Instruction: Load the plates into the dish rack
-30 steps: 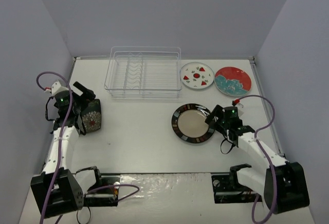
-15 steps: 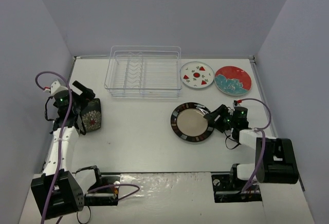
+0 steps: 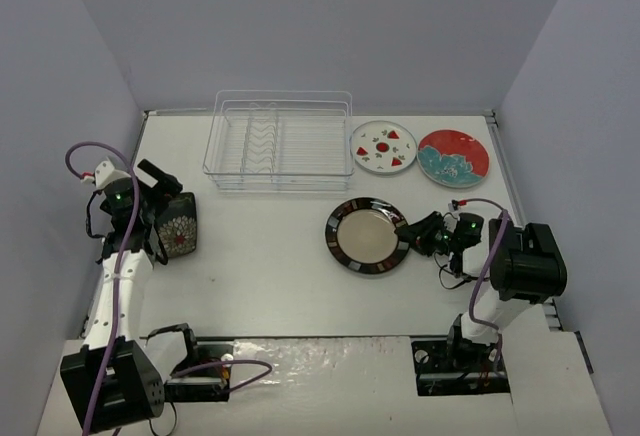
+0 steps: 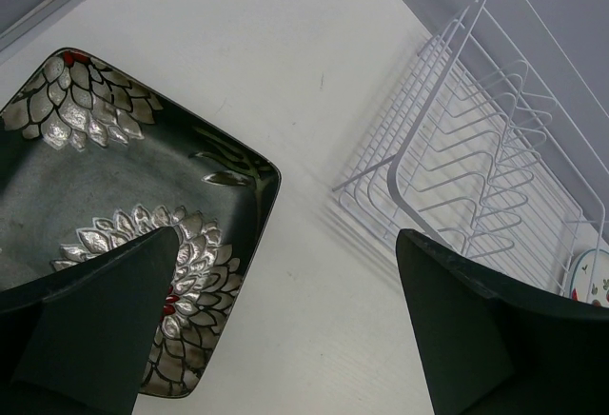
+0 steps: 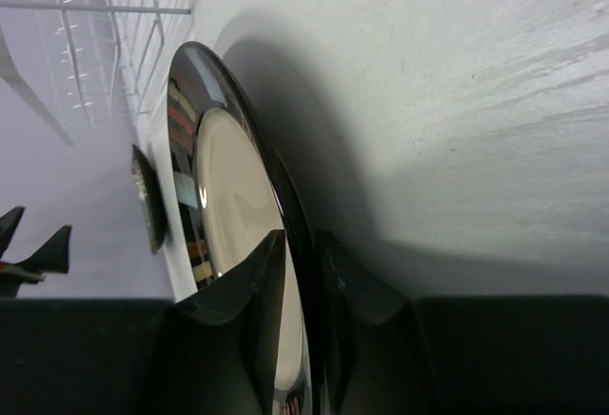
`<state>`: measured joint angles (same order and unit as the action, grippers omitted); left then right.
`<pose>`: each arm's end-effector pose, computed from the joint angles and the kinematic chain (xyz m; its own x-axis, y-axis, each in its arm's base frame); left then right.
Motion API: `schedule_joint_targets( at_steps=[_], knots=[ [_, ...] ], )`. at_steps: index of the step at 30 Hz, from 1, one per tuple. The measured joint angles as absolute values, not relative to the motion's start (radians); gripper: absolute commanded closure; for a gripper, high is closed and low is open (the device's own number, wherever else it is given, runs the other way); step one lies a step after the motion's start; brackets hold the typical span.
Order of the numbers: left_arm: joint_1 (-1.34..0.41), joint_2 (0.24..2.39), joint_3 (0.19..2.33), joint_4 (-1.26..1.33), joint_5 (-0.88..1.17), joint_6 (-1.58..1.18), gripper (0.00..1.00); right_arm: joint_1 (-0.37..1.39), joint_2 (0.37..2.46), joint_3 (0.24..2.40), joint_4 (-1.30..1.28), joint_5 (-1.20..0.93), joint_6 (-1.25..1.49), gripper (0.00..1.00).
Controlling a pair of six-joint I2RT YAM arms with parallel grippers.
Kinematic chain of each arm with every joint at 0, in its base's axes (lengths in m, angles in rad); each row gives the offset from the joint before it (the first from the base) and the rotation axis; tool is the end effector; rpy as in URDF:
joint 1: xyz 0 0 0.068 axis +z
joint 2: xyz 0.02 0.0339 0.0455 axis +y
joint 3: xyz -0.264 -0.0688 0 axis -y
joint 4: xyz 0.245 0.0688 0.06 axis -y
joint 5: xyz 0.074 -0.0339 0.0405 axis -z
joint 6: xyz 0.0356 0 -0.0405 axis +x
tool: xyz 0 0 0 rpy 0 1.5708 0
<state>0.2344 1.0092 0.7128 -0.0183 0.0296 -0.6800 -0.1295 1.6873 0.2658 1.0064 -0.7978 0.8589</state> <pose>0.2293 0.0537 0.2889 -0.1053 -0.6713 -0.7336 -0.3485 0.7159 -0.6050 0.2382 -0.0053 0.1025 -0.6848 0.6223 -0.3792 -0.0626 0.4682 0.8814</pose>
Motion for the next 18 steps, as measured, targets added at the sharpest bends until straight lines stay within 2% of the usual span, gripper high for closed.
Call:
schedule_joint_targets(
  at_steps=[5, 9, 14, 18],
  knots=[
    [0.234, 1.009, 0.713, -0.02, 0.026, -0.68, 0.03, -0.132, 1.722, 0.242, 1.092, -0.841, 0.86, 1.0],
    [0.231, 1.009, 0.713, -0.02, 0.029, -0.68, 0.03, -0.13, 1.655, 0.201, 1.069, -0.81, 0.849, 1.0],
    [0.23, 1.005, 0.713, -0.019, 0.053, -0.68, 0.03, -0.129, 1.458, 0.156, 0.923, -0.755, 0.836, 1.0],
    [0.224, 1.002, 0.713, 0.009, 0.111, -0.68, 0.03, -0.124, 1.155, 0.166, 0.658, -0.661, 0.782, 1.0]
  ],
)
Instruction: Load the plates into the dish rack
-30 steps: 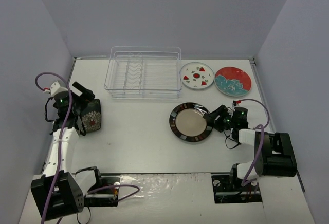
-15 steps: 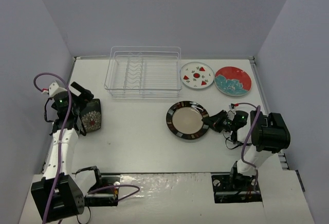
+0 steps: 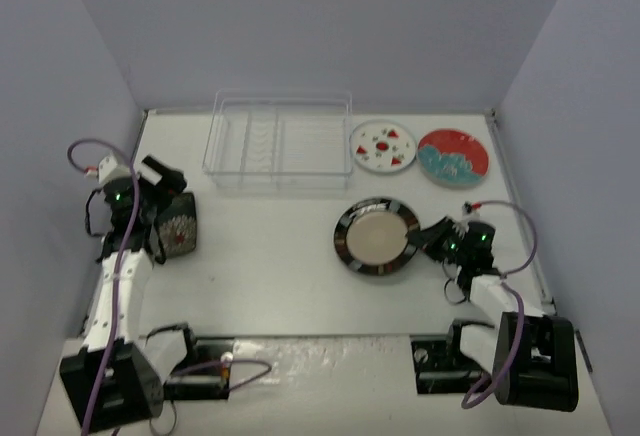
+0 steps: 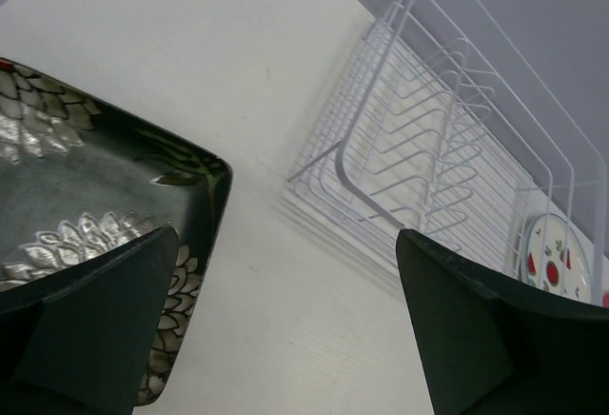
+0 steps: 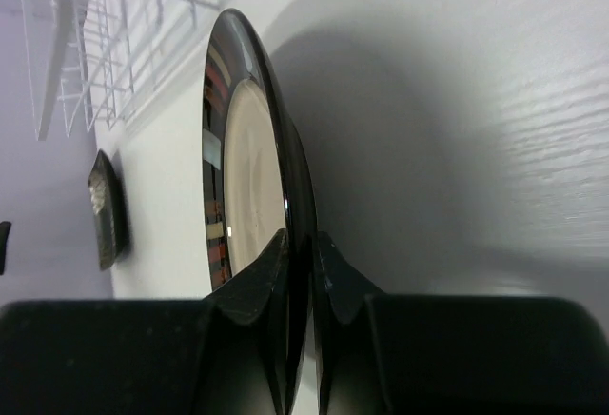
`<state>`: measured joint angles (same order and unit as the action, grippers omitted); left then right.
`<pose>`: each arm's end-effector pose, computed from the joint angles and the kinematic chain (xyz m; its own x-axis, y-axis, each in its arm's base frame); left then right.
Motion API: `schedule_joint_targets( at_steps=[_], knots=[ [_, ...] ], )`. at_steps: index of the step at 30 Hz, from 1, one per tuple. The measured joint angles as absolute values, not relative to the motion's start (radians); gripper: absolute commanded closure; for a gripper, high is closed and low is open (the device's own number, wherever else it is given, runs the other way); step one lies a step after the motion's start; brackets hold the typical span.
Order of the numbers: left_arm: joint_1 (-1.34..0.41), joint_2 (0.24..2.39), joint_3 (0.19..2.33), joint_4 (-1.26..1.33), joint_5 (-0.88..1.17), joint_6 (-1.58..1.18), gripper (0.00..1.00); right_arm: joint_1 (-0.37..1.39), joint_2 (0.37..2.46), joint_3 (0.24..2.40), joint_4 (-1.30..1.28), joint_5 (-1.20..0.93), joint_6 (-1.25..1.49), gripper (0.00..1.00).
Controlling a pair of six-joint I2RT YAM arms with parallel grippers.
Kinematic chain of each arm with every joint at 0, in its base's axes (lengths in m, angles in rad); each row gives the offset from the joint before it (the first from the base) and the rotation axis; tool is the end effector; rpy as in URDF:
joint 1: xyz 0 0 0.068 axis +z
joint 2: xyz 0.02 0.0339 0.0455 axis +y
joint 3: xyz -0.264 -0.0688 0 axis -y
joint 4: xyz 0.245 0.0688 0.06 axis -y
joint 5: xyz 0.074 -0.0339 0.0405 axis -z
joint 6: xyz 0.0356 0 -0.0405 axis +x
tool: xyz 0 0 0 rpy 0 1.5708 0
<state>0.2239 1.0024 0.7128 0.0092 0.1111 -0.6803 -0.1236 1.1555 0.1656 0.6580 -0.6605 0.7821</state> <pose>0.2299 0.0483 0.2933 -0.1363 -0.6722 -0.7277 -0.2605 0.7330 -0.6283 0.1958 -0.0023 0.1499 -0.5665 0.6312 -0.5298 -0.1114 0.5784 0.8081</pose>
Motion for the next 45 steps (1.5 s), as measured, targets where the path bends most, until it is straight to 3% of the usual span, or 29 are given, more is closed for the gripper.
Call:
schedule_joint_targets(
  at_steps=[6, 16, 29, 35, 39, 45],
  knots=[
    [0.089, 1.034, 0.729, 0.136, 0.283, -0.656, 0.03, -0.13, 0.799, 0.281, 0.296, -0.548, 0.72, 1.0],
    [-0.223, 1.284, 0.87, 0.378, 0.716, -0.603, 0.03, -0.131, 0.698, 0.37, 0.13, -0.582, 0.733, 1.0],
    [-0.368, 1.609, 0.987, 0.667, 0.994, -0.788, 0.03, -0.129, 0.663, 0.437, 0.302, -0.726, 0.878, 1.0],
    [-0.454, 1.813, 1.082, 0.944, 1.085, -1.035, 0.03, -0.118, 0.664, 0.438, 0.388, -0.756, 0.925, 1.0],
    [-0.493, 1.946, 1.158, 1.118, 1.132, -1.218, 0.34, -0.104, 0.68, 0.438, 0.423, -0.768, 0.939, 1.0],
    [-0.503, 2.005, 1.2, 1.207, 1.163, -1.383, 1.0, -0.098, 0.71, 0.436, 0.405, -0.745, 0.902, 1.0]
  ],
)
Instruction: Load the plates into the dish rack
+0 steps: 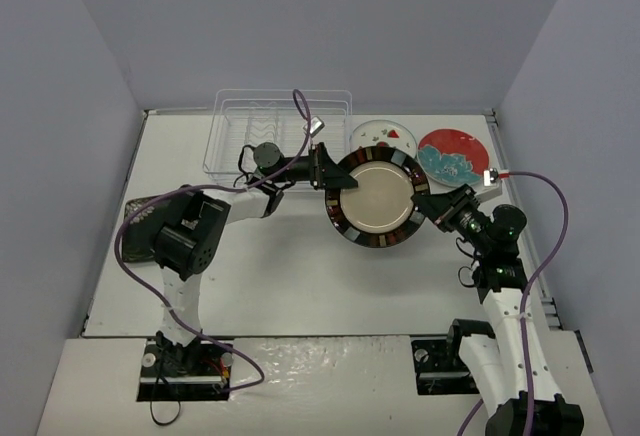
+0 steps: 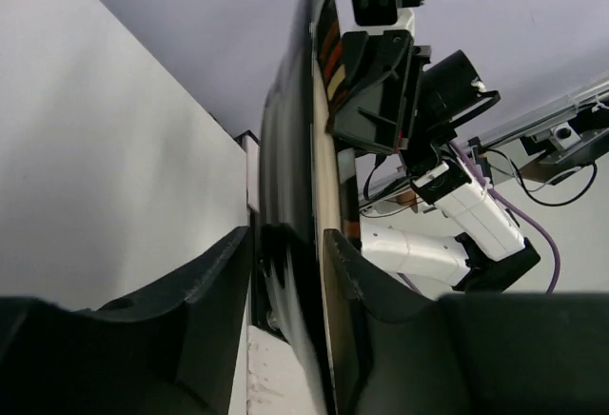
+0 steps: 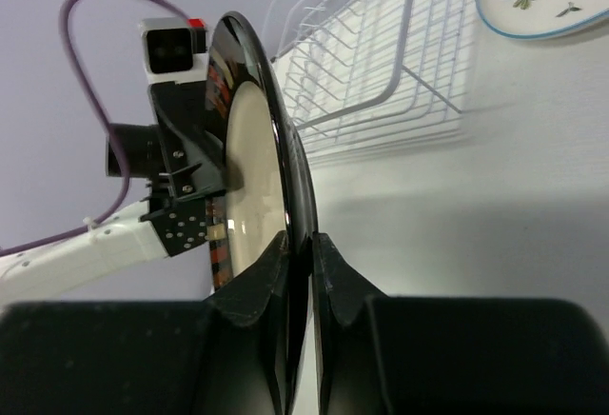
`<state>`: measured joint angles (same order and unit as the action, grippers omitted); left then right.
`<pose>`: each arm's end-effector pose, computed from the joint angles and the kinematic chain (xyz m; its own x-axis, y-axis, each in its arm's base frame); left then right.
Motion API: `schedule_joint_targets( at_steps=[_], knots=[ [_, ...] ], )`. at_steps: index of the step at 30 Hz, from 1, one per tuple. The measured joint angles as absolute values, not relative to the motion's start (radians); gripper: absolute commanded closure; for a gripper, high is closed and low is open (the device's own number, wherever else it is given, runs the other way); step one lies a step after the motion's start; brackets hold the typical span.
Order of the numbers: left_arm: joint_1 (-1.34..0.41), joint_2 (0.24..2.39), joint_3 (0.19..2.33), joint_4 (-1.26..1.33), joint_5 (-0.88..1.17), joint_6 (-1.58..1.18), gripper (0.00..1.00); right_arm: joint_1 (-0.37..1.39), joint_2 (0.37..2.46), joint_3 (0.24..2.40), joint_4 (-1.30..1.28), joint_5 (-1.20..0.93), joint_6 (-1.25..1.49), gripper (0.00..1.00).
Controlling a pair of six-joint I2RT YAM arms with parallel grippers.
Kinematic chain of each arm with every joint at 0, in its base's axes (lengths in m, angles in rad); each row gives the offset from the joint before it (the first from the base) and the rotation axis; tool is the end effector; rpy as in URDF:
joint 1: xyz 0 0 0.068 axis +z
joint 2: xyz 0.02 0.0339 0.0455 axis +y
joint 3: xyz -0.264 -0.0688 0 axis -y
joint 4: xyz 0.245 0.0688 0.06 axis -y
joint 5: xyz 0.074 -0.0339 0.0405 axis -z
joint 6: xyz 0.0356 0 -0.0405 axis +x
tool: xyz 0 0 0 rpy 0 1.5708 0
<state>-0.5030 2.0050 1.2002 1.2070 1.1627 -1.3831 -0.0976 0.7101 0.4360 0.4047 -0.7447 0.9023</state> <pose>0.3568 -0.2336 0.2525 -0.8510 0.0232 -0.5247 0.5107 -0.1965 -0.8370 0.1728 0.0073 0.2901 -0.3883 0.6178 -0.6838 -0.4718 0.5041 0.7234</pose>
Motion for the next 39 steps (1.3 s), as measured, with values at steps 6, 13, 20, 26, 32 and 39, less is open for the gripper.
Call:
schedule_joint_targets(
  at_steps=[6, 13, 20, 26, 32, 39],
  knots=[
    [-0.501, 1.999, 1.188, 1.184, 1.127, -1.33, 1.0, -0.084, 0.736, 0.436, 0.467, -0.739, 0.884, 1.0],
    [-0.486, 1.972, 1.233, 1.054, 1.151, -1.168, 1.0, -0.067, 0.765, 0.489, 0.397, -0.704, 0.799, 0.46],
    [-0.466, 1.806, 1.483, 0.306, 1.067, -0.524, 1.0, -0.07, 0.805, 0.592, 0.352, -0.62, 0.73, 0.11],
    [-0.35, 1.74, 1.71, 0.004, 1.052, -0.261, 1.0, -0.07, 0.847, 0.612, 0.321, -0.583, 0.707, 0.05],
    [-0.213, 1.743, 1.866, -0.247, 1.045, 0.132, 1.0, -0.07, 0.878, 0.647, 0.261, -0.533, 0.668, 0.05],
    [-0.103, 1.841, 2.03, -0.495, 1.017, 0.52, 1.0, -0.07, 0.875, 0.688, 0.184, -0.441, 0.622, 0.05]
  ],
)
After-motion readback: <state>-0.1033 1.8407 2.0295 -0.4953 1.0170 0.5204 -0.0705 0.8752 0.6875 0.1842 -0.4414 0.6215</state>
